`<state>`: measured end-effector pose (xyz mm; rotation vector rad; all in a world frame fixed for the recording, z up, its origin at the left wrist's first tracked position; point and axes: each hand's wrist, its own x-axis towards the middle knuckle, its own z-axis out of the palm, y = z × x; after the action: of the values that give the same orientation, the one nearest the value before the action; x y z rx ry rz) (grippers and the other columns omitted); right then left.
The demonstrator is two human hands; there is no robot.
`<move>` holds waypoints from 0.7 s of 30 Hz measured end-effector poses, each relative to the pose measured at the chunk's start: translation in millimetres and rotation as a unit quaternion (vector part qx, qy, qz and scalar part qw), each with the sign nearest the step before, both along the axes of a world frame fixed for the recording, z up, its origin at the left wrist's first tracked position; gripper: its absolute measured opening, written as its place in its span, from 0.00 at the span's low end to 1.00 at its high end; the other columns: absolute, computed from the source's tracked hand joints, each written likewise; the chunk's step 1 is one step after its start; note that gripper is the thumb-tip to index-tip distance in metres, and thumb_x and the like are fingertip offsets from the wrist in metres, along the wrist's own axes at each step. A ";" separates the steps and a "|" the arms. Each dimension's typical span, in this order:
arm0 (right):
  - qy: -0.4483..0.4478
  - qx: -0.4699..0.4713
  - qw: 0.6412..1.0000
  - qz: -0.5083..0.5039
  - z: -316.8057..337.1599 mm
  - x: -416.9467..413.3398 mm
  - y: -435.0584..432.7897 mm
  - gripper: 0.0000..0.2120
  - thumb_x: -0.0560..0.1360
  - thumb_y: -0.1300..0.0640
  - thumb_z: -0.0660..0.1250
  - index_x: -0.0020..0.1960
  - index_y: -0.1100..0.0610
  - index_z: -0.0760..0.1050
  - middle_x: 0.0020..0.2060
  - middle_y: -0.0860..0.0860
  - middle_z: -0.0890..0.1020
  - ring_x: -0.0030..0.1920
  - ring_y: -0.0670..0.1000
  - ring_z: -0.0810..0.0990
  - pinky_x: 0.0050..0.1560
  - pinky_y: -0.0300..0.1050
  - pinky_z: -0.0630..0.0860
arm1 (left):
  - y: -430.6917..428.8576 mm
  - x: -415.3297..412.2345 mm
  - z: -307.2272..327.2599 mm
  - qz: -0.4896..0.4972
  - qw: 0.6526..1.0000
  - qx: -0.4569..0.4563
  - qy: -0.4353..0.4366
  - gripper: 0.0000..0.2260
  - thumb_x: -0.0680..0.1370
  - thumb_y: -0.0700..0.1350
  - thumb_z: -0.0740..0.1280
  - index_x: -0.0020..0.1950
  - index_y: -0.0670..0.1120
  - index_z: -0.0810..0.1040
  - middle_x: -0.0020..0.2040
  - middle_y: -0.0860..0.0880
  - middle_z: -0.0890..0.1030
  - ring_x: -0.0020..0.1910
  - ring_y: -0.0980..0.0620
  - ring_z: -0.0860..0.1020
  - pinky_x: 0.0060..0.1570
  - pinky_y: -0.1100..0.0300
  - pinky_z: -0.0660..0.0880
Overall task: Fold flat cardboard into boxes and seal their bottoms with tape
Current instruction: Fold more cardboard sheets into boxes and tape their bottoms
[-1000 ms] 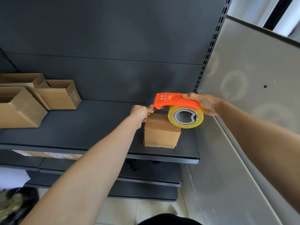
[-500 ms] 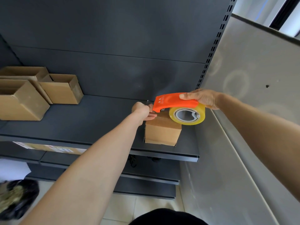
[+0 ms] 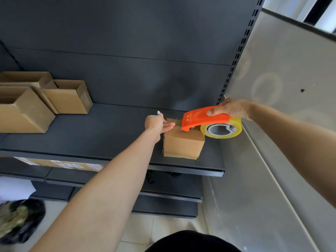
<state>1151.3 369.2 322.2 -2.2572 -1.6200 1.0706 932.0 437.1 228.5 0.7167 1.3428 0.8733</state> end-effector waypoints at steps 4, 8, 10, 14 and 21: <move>-0.043 0.002 0.999 0.009 20.0 -7.5 8.5 0.26 0.67 0.36 0.70 0.54 0.56 0.78 0.51 0.53 0.82 0.51 0.56 0.81 0.62 0.54 0.74 | -3.5 3.8 -0.7 0.008 1.000 0.022 -0.014 0.10 0.83 0.43 0.56 0.55 0.37 0.71 0.41 0.41 0.77 0.30 0.48 0.81 0.27 0.62 0.79; -0.020 0.016 1.000 -0.007 27.5 -12.9 19.3 0.25 0.65 0.36 0.71 0.50 0.56 0.80 0.46 0.54 0.84 0.47 0.57 0.83 0.57 0.53 0.77 | -3.7 5.0 1.2 0.011 0.999 0.022 -0.026 0.15 0.84 0.47 0.52 0.67 0.42 0.65 0.38 0.41 0.78 0.29 0.47 0.80 0.30 0.58 0.81; -0.015 0.005 1.000 -0.003 20.1 -15.4 20.0 0.25 0.65 0.36 0.71 0.49 0.56 0.80 0.46 0.54 0.84 0.47 0.56 0.83 0.57 0.53 0.77 | -3.7 4.3 1.3 0.015 0.999 0.014 -0.025 0.16 0.84 0.47 0.51 0.69 0.42 0.64 0.37 0.41 0.78 0.28 0.46 0.80 0.32 0.56 0.82; -0.027 -0.011 1.000 -0.010 3.1 -16.1 19.1 0.27 0.65 0.34 0.71 0.52 0.56 0.80 0.48 0.54 0.84 0.48 0.56 0.82 0.60 0.55 0.76 | -2.6 0.0 1.0 0.004 1.000 0.023 0.003 0.16 0.84 0.46 0.52 0.68 0.39 0.65 0.37 0.41 0.78 0.30 0.46 0.82 0.29 0.58 0.81; -0.044 -0.017 0.999 0.012 3.8 -21.1 22.4 0.29 0.67 0.33 0.68 0.54 0.56 0.79 0.49 0.54 0.83 0.50 0.56 0.81 0.61 0.55 0.74 | 3.3 -20.6 -10.6 -0.025 0.993 0.045 0.106 0.13 0.83 0.47 0.56 0.56 0.38 0.73 0.36 0.46 0.73 0.26 0.51 0.78 0.24 0.63 0.78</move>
<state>1130.2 391.5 325.9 -2.3439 -1.6784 1.0252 911.5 440.4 217.9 0.9311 1.4736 0.8397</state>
